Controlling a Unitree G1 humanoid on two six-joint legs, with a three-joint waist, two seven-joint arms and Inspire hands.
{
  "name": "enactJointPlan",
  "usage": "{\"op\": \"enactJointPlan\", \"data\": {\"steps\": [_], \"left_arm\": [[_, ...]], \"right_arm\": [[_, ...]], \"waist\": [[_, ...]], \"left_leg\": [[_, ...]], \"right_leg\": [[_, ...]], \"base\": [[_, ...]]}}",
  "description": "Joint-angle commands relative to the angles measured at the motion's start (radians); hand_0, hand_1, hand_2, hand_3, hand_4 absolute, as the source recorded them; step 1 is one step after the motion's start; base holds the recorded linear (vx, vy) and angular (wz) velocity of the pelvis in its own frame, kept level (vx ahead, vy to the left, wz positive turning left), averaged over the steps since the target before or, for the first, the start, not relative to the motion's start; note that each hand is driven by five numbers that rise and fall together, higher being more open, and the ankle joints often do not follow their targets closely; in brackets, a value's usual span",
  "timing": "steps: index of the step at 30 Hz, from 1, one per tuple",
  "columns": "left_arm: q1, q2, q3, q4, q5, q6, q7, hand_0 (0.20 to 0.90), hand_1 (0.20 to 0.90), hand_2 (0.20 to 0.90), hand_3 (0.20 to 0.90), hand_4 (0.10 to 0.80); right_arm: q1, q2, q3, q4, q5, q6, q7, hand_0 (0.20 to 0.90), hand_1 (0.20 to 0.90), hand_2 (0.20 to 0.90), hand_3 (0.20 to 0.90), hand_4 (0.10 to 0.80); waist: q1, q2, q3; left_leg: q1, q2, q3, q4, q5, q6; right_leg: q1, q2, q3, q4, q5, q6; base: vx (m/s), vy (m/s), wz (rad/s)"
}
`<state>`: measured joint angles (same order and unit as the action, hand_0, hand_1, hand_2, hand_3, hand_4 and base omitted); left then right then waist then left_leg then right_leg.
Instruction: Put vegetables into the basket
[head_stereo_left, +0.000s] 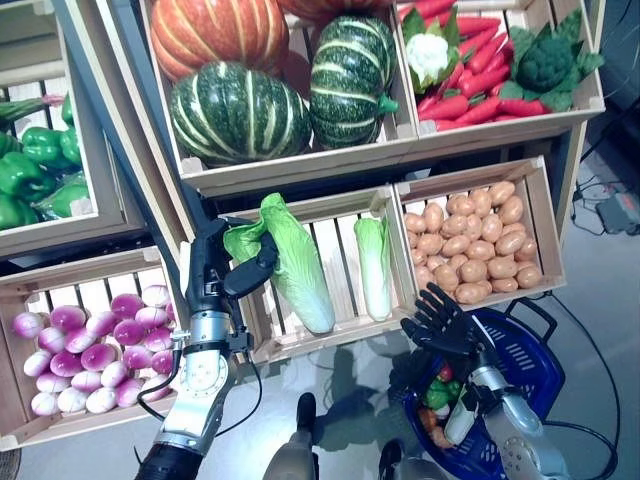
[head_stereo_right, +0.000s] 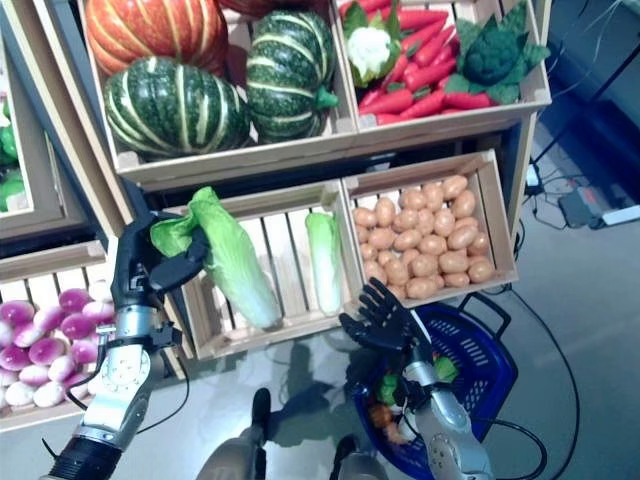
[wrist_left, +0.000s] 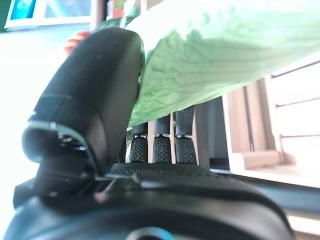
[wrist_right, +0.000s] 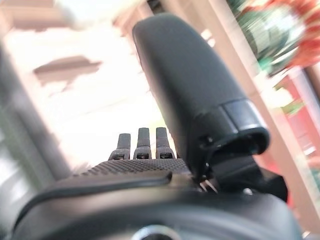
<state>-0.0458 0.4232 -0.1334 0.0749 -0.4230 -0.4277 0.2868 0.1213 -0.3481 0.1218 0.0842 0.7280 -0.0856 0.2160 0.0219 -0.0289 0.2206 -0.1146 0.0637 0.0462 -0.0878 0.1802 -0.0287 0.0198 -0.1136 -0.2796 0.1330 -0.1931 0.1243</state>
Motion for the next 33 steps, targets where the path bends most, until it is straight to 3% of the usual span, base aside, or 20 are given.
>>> {"op": "enactJointPlan", "data": {"steps": [1, 3, 10, 18, 27, 33], "left_arm": [[-0.072, -0.021, 0.085, -0.117, -0.2, -0.06, -0.116, 0.3, 0.3, 0.3, 0.3, 0.4], [-0.083, -0.038, 0.067, -0.12, -0.286, -0.04, -0.155, 0.3, 0.3, 0.3, 0.3, 0.4], [-0.13, -0.029, 0.014, -0.133, -0.316, 0.049, -0.165, 0.3, 0.3, 0.3, 0.3, 0.4], [-0.156, -0.029, -0.027, -0.114, -0.371, 0.098, -0.211, 0.3, 0.3, 0.3, 0.3, 0.4], [-0.166, -0.001, -0.058, -0.094, -0.417, 0.143, -0.269, 0.3, 0.3, 0.3, 0.3, 0.4], [-0.168, 0.01, -0.074, -0.078, -0.456, 0.155, -0.306, 0.3, 0.3, 0.3, 0.3, 0.4]], "right_arm": [[-0.056, -0.042, -0.016, -0.131, 0.107, -0.056, 0.142, 0.9, 0.9, 0.9, 0.9, 0.8], [-0.1, -0.046, 0.008, -0.155, 0.101, -0.037, 0.148, 0.9, 0.9, 0.9, 0.9, 0.8], [-0.224, -0.115, 0.093, -0.194, 0.123, 0.107, 0.22, 0.9, 0.9, 0.9, 0.9, 0.8], [-0.303, -0.139, 0.171, -0.18, 0.156, 0.198, 0.216, 0.9, 0.9, 0.9, 0.9, 0.8], [-0.362, -0.21, 0.245, -0.167, 0.261, 0.443, 0.348, 0.9, 0.9, 0.9, 0.9, 0.8], [-0.411, -0.237, 0.306, -0.157, 0.254, 0.471, 0.397, 0.9, 0.9, 0.9, 0.9, 0.8]], "waist": [[-0.001, -0.024, -0.089], [0.003, -0.025, -0.101], [0.02, -0.026, -0.135], [0.026, -0.028, -0.163], [0.029, -0.036, -0.181], [0.037, -0.042, -0.194]], "left_leg": [[0.091, -0.011, 0.037, 0.001, -0.15, -0.021], [0.107, -0.014, 0.036, 0.001, -0.16, -0.017], [0.134, -0.015, 0.039, 0.001, -0.175, -0.015], [0.152, -0.013, 0.039, 0.001, -0.185, -0.015], [0.158, -0.005, 0.043, 0.001, -0.183, -0.022], [0.159, 0.001, 0.043, 0.001, -0.178, -0.029]], "right_leg": [[-0.002, -0.068, 0.008, -0.176, 0.229, 0.018], [0.011, -0.071, 0.017, -0.187, 0.234, 0.021], [0.038, -0.076, 0.025, -0.205, 0.243, 0.029], [0.054, -0.077, 0.031, -0.214, 0.246, 0.03], [0.061, -0.075, 0.031, -0.219, 0.248, 0.029], [0.064, -0.074, 0.031, -0.22, 0.247, 0.028]], "base": [[0.06, -0.011, -0.02], [0.052, -0.015, -0.04], [0.027, -0.015, -0.03], [0.0, 0.0, 0.0], [0.0, 0.0, 0.0], [0.0, 0.0, 0.0]]}}
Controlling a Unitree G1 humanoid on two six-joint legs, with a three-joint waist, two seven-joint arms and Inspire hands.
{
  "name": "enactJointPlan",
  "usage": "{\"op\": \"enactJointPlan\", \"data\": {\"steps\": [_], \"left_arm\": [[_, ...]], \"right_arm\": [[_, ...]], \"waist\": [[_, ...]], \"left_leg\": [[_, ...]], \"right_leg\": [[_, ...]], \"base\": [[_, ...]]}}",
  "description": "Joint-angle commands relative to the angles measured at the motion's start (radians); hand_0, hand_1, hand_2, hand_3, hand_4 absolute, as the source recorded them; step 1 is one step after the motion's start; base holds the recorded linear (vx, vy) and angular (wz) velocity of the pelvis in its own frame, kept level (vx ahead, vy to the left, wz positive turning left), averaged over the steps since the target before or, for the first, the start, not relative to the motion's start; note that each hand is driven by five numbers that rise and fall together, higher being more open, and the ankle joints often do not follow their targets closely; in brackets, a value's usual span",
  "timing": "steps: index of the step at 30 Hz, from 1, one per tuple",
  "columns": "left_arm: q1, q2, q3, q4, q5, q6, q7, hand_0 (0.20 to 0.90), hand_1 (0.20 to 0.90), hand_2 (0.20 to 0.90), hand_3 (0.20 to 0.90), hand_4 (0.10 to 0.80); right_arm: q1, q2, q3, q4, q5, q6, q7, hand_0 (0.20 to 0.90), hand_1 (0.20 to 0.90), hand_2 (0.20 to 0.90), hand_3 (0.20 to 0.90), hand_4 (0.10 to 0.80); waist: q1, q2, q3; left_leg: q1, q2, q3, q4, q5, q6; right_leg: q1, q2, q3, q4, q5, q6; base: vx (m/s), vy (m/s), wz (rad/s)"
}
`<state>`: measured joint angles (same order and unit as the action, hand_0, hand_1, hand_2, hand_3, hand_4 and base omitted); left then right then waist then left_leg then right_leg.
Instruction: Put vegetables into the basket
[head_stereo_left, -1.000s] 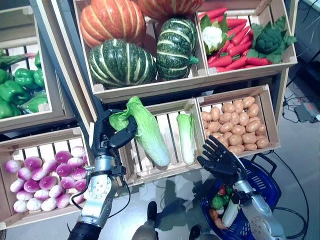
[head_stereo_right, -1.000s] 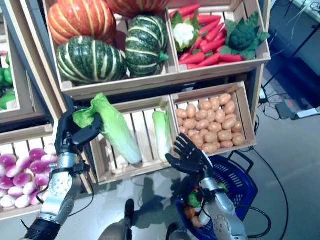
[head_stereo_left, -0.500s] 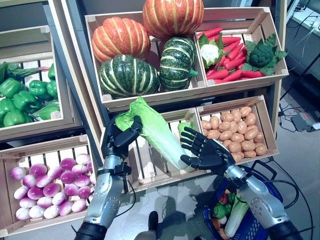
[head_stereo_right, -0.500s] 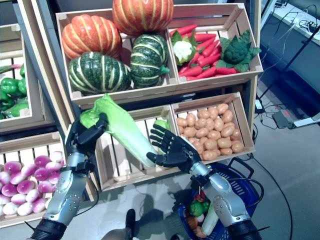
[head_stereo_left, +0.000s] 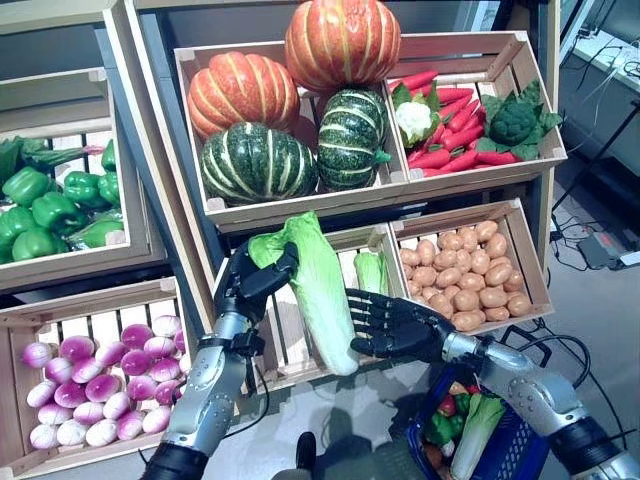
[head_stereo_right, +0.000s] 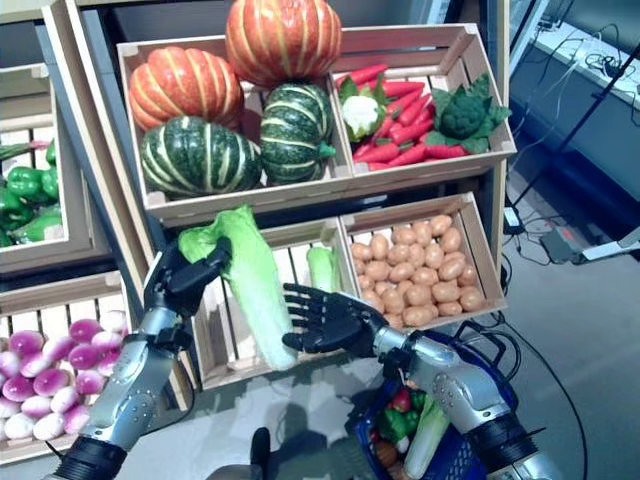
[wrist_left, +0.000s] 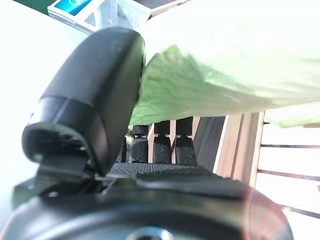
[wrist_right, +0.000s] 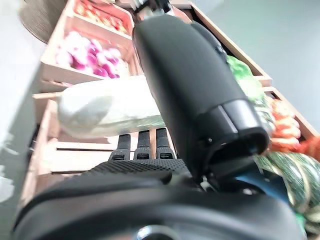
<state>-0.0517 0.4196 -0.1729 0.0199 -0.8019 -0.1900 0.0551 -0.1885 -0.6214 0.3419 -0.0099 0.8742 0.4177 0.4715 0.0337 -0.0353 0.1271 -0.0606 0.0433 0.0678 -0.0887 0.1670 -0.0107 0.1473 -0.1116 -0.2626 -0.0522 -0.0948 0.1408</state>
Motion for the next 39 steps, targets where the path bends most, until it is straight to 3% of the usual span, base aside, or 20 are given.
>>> {"op": "enactJointPlan", "data": {"steps": [1, 7, 14, 23, 30, 35, 36, 37, 38, 39], "left_arm": [[-0.162, 0.014, -0.034, -0.023, -0.076, -0.08, -0.074, 0.3, 0.3, 0.3, 0.3, 0.4], [-0.164, -0.001, -0.041, -0.016, -0.075, -0.085, -0.043, 0.3, 0.3, 0.3, 0.3, 0.4], [-0.162, -0.029, -0.042, -0.015, -0.071, -0.094, 0.01, 0.3, 0.3, 0.3, 0.3, 0.4], [-0.156, -0.046, -0.031, -0.05, -0.041, -0.083, 0.087, 0.3, 0.3, 0.3, 0.3, 0.4], [-0.164, -0.054, -0.031, -0.075, -0.036, -0.06, 0.122, 0.3, 0.3, 0.3, 0.3, 0.4], [-0.162, -0.05, -0.028, -0.079, -0.035, -0.045, 0.115, 0.3, 0.3, 0.3, 0.3, 0.4], [-0.163, -0.049, -0.024, -0.078, -0.038, -0.039, 0.11, 0.3, 0.3, 0.3, 0.3, 0.4], [-0.164, -0.048, -0.022, -0.076, -0.04, -0.036, 0.107, 0.3, 0.3, 0.3, 0.3, 0.4], [-0.164, -0.049, -0.023, -0.072, -0.039, -0.035, 0.103, 0.3, 0.3, 0.3, 0.3, 0.4], [-0.162, -0.049, -0.022, -0.073, -0.038, -0.03, 0.1, 0.3, 0.3, 0.3, 0.3, 0.4]], "right_arm": [[-0.104, 0.033, 0.093, -0.058, 0.09, -0.042, 0.14, 0.9, 0.9, 0.9, 0.9, 0.8], [-0.125, 0.052, 0.121, -0.032, 0.027, -0.098, -0.016, 0.9, 0.9, 0.9, 0.9, 0.8], [-0.122, 0.134, 0.129, -0.029, 0.074, -0.086, -0.265, 0.9, 0.9, 0.9, 0.9, 0.8], [-0.084, 0.226, 0.109, -0.026, 0.009, -0.139, -0.56, 0.9, 0.9, 0.9, 0.9, 0.8], [-0.079, 0.261, 0.124, -0.028, -0.009, -0.117, -0.622, 0.9, 0.9, 0.9, 0.9, 0.8], [-0.083, 0.261, 0.137, -0.027, 0.011, -0.069, -0.571, 0.9, 0.9, 0.9, 0.9, 0.8], [-0.085, 0.258, 0.141, -0.023, 0.006, -0.058, -0.539, 0.735, 0.735, 0.735, 0.735, 0.69], [-0.085, 0.255, 0.145, -0.021, 0.003, -0.045, -0.515, 0.392, 0.392, 0.392, 0.392, 0.461], [-0.086, 0.25, 0.151, -0.02, 0.007, -0.032, -0.501, 0.3, 0.3, 0.3, 0.3, 0.4], [-0.086, 0.244, 0.157, -0.018, 0.002, -0.026, -0.481, 0.3, 0.3, 0.3, 0.3, 0.4]], "waist": [[0.025, -0.036, -0.103], [0.02, -0.034, -0.111], [0.013, -0.027, -0.113], [0.009, -0.015, -0.111], [0.011, -0.011, -0.11], [0.015, -0.012, -0.11], [0.017, -0.013, -0.111], [0.017, -0.014, -0.111], [0.018, -0.015, -0.112], [0.02, -0.017, -0.113]], "left_leg": [[0.104, 0.023, 0.021, 0.001, -0.164, -0.047], [0.106, 0.027, 0.023, 0.001, -0.162, -0.049], [0.112, 0.027, 0.024, 0.001, -0.165, -0.049], [0.114, 0.023, 0.024, 0.001, -0.168, -0.045], [0.114, 0.021, 0.021, 0.001, -0.169, -0.042], [0.115, 0.021, 0.02, 0.001, -0.17, -0.043], [0.115, 0.021, 0.019, 0.001, -0.17, -0.043], [0.115, 0.021, 0.018, 0.001, -0.171, -0.043], [0.115, 0.022, 0.019, 0.001, -0.17, -0.044], [0.116, 0.022, 0.018, 0.001, -0.17, -0.044]], "right_leg": [[-0.064, -0.075, 0.016, -0.035, 0.15, 0.011], [-0.065, -0.074, 0.026, -0.035, 0.149, 0.01], [-0.063, -0.073, 0.04, -0.035, 0.146, 0.008], [-0.064, -0.08, 0.049, -0.035, 0.146, 0.009], [-0.062, -0.085, 0.051, -0.035, 0.145, 0.008], [-0.061, -0.087, 0.049, -0.035, 0.144, 0.007], [-0.06, -0.087, 0.048, -0.035, 0.143, 0.007], [-0.06, -0.087, 0.047, -0.035, 0.142, 0.007], [-0.059, -0.088, 0.047, -0.035, 0.143, 0.007], [-0.058, -0.089, 0.045, -0.035, 0.143, 0.007]], "base": [[0.0, 0.0, 0.0], [0.0, 0.0, 0.0], [0.003, 0.004, -0.01], [0.001, 0.002, -0.01], [0.0, 0.0, 0.0], [0.0, 0.0, 0.0], [0.0, 0.0, 0.0], [0.0, 0.0, 0.0], [0.0, 0.0, 0.0], [0.0, 0.0, 0.0]]}}
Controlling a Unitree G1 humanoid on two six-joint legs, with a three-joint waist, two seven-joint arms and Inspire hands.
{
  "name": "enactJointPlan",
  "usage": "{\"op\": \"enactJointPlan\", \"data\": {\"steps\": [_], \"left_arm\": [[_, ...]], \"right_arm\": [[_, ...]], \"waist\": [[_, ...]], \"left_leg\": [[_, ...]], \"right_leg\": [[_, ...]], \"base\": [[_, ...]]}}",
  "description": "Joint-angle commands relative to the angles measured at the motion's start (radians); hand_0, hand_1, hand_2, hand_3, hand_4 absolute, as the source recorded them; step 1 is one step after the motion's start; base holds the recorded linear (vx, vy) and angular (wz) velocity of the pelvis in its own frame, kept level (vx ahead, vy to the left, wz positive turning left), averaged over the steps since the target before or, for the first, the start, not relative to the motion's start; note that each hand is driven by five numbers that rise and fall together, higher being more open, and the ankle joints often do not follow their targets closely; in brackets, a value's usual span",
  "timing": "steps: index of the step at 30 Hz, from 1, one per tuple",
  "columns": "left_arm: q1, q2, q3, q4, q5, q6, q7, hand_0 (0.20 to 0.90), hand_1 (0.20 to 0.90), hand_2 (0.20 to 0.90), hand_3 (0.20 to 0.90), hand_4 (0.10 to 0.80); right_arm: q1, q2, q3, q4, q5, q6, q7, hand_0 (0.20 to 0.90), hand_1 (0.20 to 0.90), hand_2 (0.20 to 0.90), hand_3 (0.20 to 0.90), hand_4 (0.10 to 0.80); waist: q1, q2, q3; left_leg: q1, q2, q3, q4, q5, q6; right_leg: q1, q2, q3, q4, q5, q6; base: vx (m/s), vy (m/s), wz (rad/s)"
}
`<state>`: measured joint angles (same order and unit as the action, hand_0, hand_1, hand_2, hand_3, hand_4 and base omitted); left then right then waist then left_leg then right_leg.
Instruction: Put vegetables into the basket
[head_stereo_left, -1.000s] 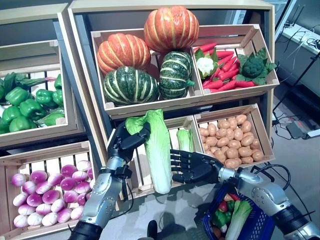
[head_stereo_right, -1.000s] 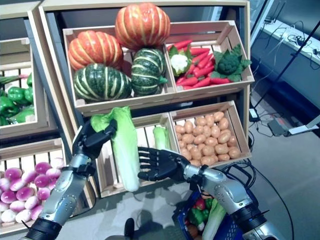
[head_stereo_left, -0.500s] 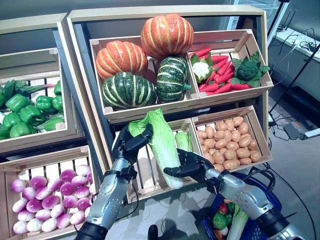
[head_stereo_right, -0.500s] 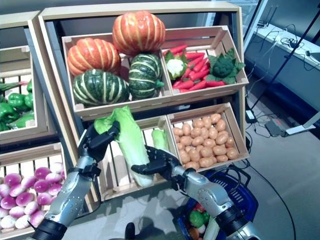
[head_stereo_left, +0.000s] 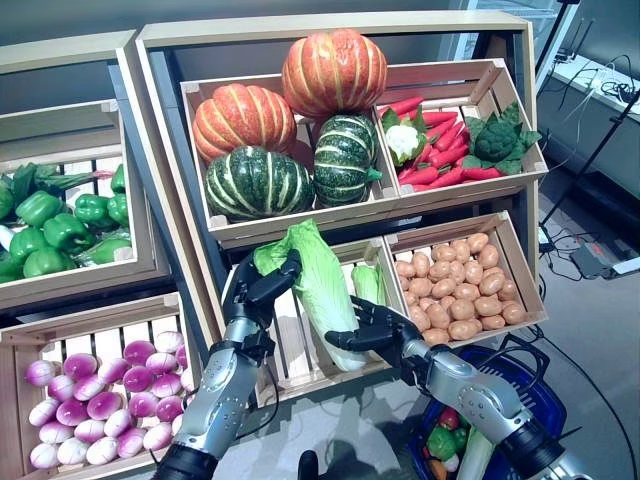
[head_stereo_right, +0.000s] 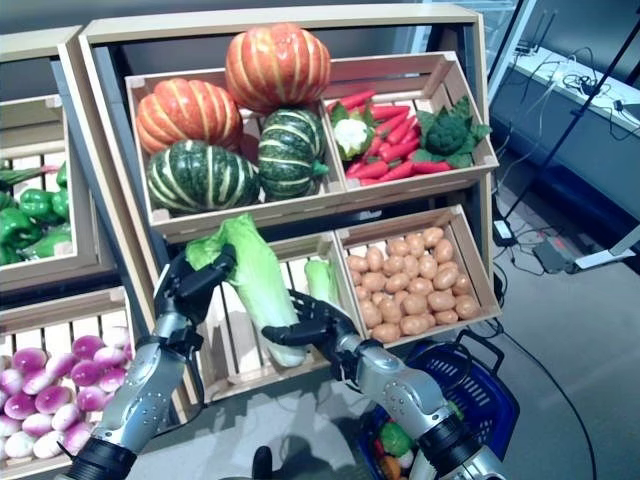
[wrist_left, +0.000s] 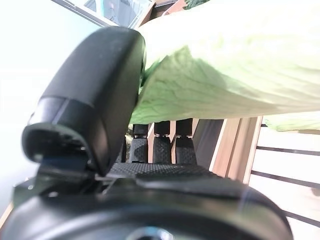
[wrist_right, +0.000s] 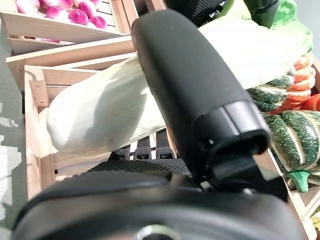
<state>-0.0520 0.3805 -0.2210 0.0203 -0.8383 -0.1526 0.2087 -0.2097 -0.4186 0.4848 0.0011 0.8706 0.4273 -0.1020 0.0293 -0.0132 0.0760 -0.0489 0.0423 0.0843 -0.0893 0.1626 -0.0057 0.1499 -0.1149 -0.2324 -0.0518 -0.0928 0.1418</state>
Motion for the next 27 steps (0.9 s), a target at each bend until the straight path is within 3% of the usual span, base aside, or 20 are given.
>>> {"op": "enactJointPlan", "data": {"steps": [1, 17, 18, 19, 27], "left_arm": [[-0.162, -0.01, 0.025, -0.072, 0.001, -0.066, -0.056, 0.3, 0.3, 0.3, 0.3, 0.4], [-0.163, -0.005, 0.022, -0.058, -0.014, -0.041, -0.072, 0.3, 0.3, 0.3, 0.3, 0.4], [-0.163, -0.004, 0.021, -0.056, -0.02, -0.036, -0.077, 0.401, 0.401, 0.401, 0.401, 0.467], [-0.158, -0.003, 0.02, -0.054, -0.029, -0.029, -0.082, 0.9, 0.9, 0.9, 0.9, 0.8], [-0.141, 0.008, 0.026, -0.052, -0.107, 0.043, -0.121, 0.9, 0.9, 0.9, 0.9, 0.8]], "right_arm": [[-0.065, 0.039, 0.017, -0.023, 0.004, -0.03, 0.109, 0.3, 0.3, 0.3, 0.3, 0.4], [-0.068, 0.009, 0.028, -0.01, 0.034, -0.038, 0.22, 0.3, 0.3, 0.3, 0.3, 0.4], [-0.068, 0.007, 0.025, -0.011, 0.042, -0.041, 0.228, 0.3, 0.3, 0.3, 0.3, 0.4], [-0.067, 0.005, 0.023, -0.012, 0.047, -0.047, 0.24, 0.3, 0.3, 0.3, 0.3, 0.4], [-0.047, -0.039, -0.034, -0.026, 0.066, -0.11, 0.241, 0.3, 0.3, 0.3, 0.3, 0.4]], "waist": [[0.025, -0.04, -0.063], [0.029, -0.048, -0.071], [0.029, -0.048, -0.071], [0.029, -0.048, -0.07], [0.025, -0.046, -0.07]], "left_leg": [[0.105, 0.023, 0.001, 0.002, -0.166, -0.049], [0.103, 0.024, -0.01, 0.002, -0.162, -0.05], [0.103, 0.024, -0.011, 0.002, -0.162, -0.051], [0.103, 0.024, -0.011, 0.002, -0.161, -0.051], [0.107, 0.028, -0.006, 0.002, -0.162, -0.053]], "right_leg": [[-0.06, -0.086, 0.013, -0.036, 0.141, 0.007], [-0.058, -0.08, 0.018, -0.036, 0.139, 0.004], [-0.058, -0.08, 0.018, -0.036, 0.139, 0.004], [-0.058, -0.079, 0.018, -0.036, 0.139, 0.003], [-0.056, -0.076, 0.02, -0.036, 0.139, 0.006]], "base": [[0.0, 0.0, 0.0], [0.0, 0.0, 0.0], [0.0, 0.0, 0.0], [-0.007, -0.007, 0.04], [-0.004, -0.005, 0.04]]}}
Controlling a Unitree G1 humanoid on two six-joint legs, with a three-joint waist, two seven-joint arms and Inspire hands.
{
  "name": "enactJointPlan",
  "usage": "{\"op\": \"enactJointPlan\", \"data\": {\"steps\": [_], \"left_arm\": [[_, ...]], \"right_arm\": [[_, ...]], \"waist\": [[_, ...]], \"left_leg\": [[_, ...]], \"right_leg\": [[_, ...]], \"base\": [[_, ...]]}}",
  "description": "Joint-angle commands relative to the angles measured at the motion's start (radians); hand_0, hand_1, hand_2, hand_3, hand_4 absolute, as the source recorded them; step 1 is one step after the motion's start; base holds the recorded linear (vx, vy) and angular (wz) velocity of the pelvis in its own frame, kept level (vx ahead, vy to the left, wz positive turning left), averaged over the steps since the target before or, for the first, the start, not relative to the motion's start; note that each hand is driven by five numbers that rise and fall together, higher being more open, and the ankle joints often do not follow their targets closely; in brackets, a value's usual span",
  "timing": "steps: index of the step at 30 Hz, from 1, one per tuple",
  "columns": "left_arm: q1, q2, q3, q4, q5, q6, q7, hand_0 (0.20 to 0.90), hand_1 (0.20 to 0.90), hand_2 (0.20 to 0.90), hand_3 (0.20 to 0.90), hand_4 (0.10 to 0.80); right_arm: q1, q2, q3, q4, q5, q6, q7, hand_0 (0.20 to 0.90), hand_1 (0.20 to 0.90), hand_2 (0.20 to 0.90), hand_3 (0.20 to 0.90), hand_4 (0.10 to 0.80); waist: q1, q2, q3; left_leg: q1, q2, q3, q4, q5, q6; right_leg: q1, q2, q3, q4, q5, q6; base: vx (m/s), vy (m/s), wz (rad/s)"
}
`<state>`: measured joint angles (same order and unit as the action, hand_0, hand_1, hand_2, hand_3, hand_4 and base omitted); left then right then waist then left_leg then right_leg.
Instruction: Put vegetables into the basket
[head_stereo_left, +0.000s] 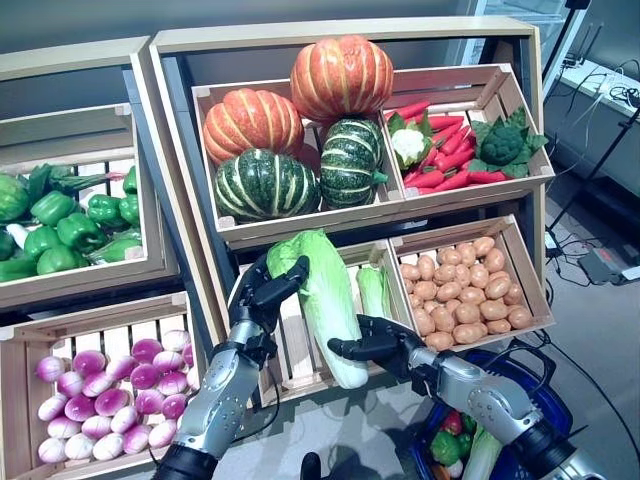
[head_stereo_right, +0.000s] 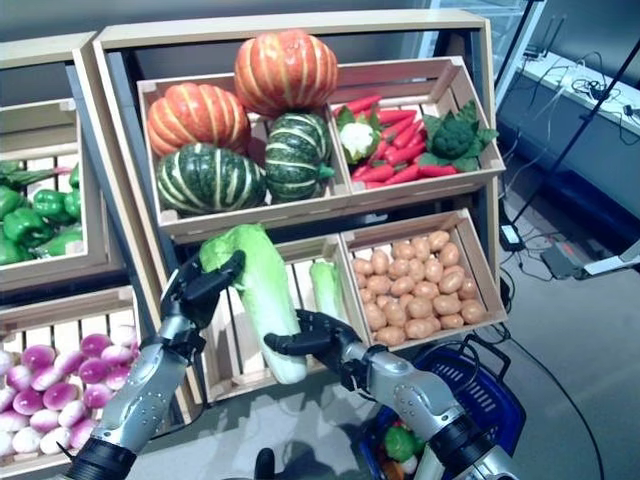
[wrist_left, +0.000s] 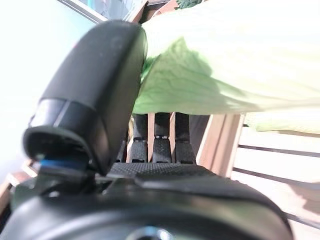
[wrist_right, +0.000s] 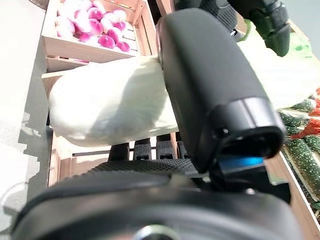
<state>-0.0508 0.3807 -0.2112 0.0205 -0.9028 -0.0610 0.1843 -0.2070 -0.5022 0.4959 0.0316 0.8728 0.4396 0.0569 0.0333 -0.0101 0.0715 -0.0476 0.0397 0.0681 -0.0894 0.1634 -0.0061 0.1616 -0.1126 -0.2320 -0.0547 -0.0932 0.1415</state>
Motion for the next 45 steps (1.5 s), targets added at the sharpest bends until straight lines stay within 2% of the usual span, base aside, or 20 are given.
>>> {"op": "enactJointPlan", "data": {"steps": [1, 7, 14, 17, 26, 28, 34, 36, 38, 41, 45], "left_arm": [[-0.137, 0.012, 0.021, -0.051, -0.056, -0.04, -0.104, 0.9, 0.9, 0.9, 0.9, 0.8], [-0.113, 0.022, 0.049, -0.042, -0.065, -0.016, -0.144, 0.9, 0.9, 0.9, 0.9, 0.8], [-0.084, 0.017, 0.082, -0.028, -0.061, 0.028, -0.176, 0.9, 0.9, 0.9, 0.9, 0.8], [-0.08, 0.013, 0.095, -0.014, -0.055, 0.03, -0.19, 0.9, 0.9, 0.9, 0.9, 0.8], [-0.058, 0.01, 0.145, -0.015, -0.04, 0.043, -0.206, 0.9, 0.9, 0.9, 0.9, 0.8], [-0.048, 0.012, 0.156, -0.018, -0.05, 0.05, -0.205, 0.9, 0.9, 0.9, 0.9, 0.8], [-0.016, 0.023, 0.189, -0.045, -0.071, 0.056, -0.224, 0.9, 0.9, 0.9, 0.9, 0.8], [-0.047, 0.041, 0.176, -0.058, -0.085, 0.034, -0.23, 0.9, 0.9, 0.9, 0.9, 0.8], [-0.079, 0.052, 0.157, -0.064, -0.087, 0.007, -0.222, 0.9, 0.9, 0.9, 0.9, 0.8], [-0.152, 0.07, 0.133, -0.077, -0.07, -0.049, -0.202, 0.9, 0.9, 0.9, 0.9, 0.8], [-0.22, 0.081, 0.109, -0.116, -0.051, -0.099, -0.181, 0.9, 0.9, 0.9, 0.9, 0.8]], "right_arm": [[-0.045, 0.036, -0.063, -0.06, 0.072, -0.136, 0.083, 0.3, 0.3, 0.3, 0.3, 0.4], [-0.021, -0.003, -0.17, -0.096, 0.117, -0.237, 0.08, 0.3, 0.3, 0.3, 0.3, 0.4], [0.021, 0.025, -0.342, -0.133, 0.127, -0.425, -0.009, 0.3, 0.3, 0.3, 0.3, 0.4], [0.031, 0.044, -0.394, -0.133, 0.12, -0.463, -0.031, 0.3, 0.3, 0.3, 0.3, 0.4], [0.097, 0.121, -0.555, -0.096, 0.117, -0.656, -0.187, 0.3, 0.3, 0.3, 0.3, 0.4], [0.109, 0.137, -0.589, -0.065, 0.092, -0.698, -0.259, 0.3, 0.3, 0.3, 0.3, 0.4], [0.152, 0.166, -0.698, 0.1, 0.169, -0.8, -0.376, 0.3, 0.3, 0.3, 0.3, 0.4], [0.121, 0.145, -0.734, 0.209, 0.185, -0.869, -0.465, 0.3, 0.3, 0.3, 0.3, 0.4], [0.087, 0.125, -0.745, 0.265, 0.22, -0.893, -0.482, 0.3, 0.3, 0.3, 0.3, 0.4], [0.023, 0.081, -0.764, 0.392, 0.315, -0.914, -0.5, 0.3, 0.3, 0.3, 0.3, 0.4], [-0.027, 0.074, -0.743, 0.535, 0.405, -0.941, -0.455, 0.3, 0.3, 0.3, 0.3, 0.4]], "waist": [[0.02, -0.049, -0.064], [0.012, -0.046, -0.056], [-0.002, -0.039, -0.047], [-0.007, -0.036, -0.045], [-0.028, -0.028, -0.035], [-0.032, -0.026, -0.031], [-0.041, -0.023, -0.008], [-0.039, -0.016, 0.033], [-0.036, -0.009, 0.07], [-0.026, -0.004, 0.16], [-0.009, 0.0, 0.255]], "left_leg": [[0.107, 0.032, 0.012, 0.002, -0.163, -0.052], [0.107, 0.037, 0.016, 0.002, -0.164, -0.052], [0.1, 0.041, 0.023, 0.002, -0.168, -0.051], [0.098, 0.044, 0.028, 0.002, -0.169, -0.051], [0.088, 0.051, 0.052, 0.002, -0.166, -0.051], [0.085, 0.051, 0.056, 0.002, -0.166, -0.051], [0.068, 0.05, 0.065, 0.002, -0.165, -0.05], [0.041, 0.048, 0.066, 0.002, -0.153, -0.044], [0.018, 0.047, 0.066, 0.011, -0.143, -0.041], [-0.087, 0.041, 0.046, 0.15, -0.165, -0.043], [-0.236, 0.039, 0.014, 0.321, -0.194, -0.048]], "right_leg": [[-0.067, -0.078, 0.021, -0.033, 0.139, 0.007], [-0.071, -0.073, 0.027, -0.033, 0.14, 0.008], [-0.083, -0.066, 0.04, -0.033, 0.138, 0.011], [-0.087, -0.064, 0.043, -0.033, 0.138, 0.011], [-0.104, -0.056, 0.058, -0.033, 0.141, 0.011], [-0.108, -0.053, 0.06, -0.033, 0.141, 0.01], [-0.124, -0.047, 0.061, -0.033, 0.14, 0.007], [-0.173, -0.042, 0.067, 0.013, 0.126, 0.0], [-0.217, -0.037, 0.078, 0.068, 0.108, -0.007], [-0.296, -0.036, 0.094, 0.178, 0.076, -0.027], [-0.392, -0.049, 0.096, 0.294, 0.055, -0.046]], "base": [[0.0, 0.0, 0.0], [0.0, 0.0, 0.0], [-0.021, -0.02, -0.02], [-0.026, -0.018, -0.08], [-0.014, -0.015, -0.07], [0.007, -0.017, -0.1], [-0.001, -0.025, -0.08], [-0.19, -0.004, 0.0], [-0.267, 0.005, -0.06], [-0.286, -0.054, -0.06], [-0.211, -0.058, -0.05]]}}
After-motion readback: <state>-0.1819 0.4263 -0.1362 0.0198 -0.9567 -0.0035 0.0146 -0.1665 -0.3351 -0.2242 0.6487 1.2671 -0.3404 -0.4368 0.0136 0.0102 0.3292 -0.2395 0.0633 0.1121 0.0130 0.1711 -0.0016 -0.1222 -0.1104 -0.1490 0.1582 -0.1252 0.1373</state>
